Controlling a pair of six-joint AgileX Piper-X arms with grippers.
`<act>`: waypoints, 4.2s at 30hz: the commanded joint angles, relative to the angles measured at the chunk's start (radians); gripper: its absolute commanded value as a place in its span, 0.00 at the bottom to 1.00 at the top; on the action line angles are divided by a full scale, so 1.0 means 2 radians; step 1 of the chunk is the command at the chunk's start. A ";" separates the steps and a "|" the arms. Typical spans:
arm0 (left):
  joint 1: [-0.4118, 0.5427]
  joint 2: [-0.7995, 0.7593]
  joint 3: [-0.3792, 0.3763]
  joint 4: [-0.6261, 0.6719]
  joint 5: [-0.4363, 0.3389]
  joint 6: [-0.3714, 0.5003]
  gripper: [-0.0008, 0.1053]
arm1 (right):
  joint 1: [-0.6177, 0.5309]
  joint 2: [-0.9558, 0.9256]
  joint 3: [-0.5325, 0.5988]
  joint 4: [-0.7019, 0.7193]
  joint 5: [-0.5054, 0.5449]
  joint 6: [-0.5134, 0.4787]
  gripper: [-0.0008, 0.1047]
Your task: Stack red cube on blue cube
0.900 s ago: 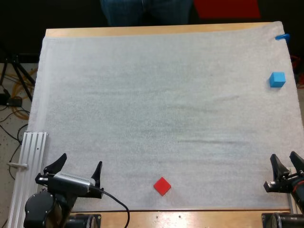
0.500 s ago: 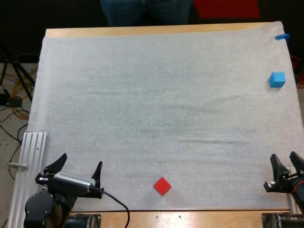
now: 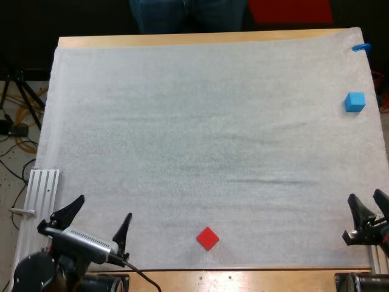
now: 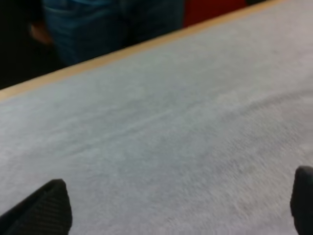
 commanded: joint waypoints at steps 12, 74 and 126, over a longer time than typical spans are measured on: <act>-0.137 0.094 -0.130 0.118 0.010 0.016 0.83 | 0.031 0.110 -0.089 0.002 -0.055 -0.027 0.49; -0.150 0.107 -0.154 0.202 0.026 0.016 0.83 | 0.628 0.751 -0.217 -0.081 0.137 0.187 0.67; -0.150 0.107 -0.154 0.183 0.026 0.014 0.83 | 0.195 0.707 -0.396 0.080 0.231 0.019 0.10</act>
